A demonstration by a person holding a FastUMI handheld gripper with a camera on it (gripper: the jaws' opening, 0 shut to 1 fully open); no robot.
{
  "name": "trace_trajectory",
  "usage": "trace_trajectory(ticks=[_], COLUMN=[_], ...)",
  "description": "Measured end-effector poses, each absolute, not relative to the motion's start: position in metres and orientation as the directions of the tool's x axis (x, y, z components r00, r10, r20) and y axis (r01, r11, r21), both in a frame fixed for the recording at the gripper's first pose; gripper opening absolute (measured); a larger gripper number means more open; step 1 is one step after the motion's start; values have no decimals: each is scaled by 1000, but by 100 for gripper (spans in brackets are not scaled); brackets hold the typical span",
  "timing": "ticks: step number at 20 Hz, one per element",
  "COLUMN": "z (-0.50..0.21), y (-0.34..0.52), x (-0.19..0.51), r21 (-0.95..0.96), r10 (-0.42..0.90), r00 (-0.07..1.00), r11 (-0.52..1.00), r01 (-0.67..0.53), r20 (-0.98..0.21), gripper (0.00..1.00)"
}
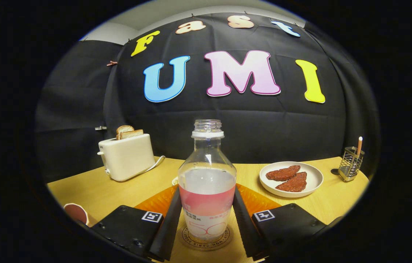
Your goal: Take the bottle from table, then pour the juice into the cup, finally place the bottle on the coaster
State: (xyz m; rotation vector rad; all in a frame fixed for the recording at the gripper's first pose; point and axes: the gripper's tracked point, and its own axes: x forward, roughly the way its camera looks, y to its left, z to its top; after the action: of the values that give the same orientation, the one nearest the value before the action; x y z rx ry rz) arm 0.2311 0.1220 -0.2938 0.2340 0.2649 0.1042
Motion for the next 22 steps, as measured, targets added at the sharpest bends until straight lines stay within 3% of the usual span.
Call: trace_trajectory(ticks=[8, 11, 22], z=[-303, -307, -259], y=[132, 131, 114], x=[225, 223, 183], r21=[266, 256, 249], r10=[169, 164, 166], r00=[950, 945, 948], r11=[959, 962, 964], r01=[-97, -91, -97], r20=[-263, -284, -272], gripper=[80, 100, 99])
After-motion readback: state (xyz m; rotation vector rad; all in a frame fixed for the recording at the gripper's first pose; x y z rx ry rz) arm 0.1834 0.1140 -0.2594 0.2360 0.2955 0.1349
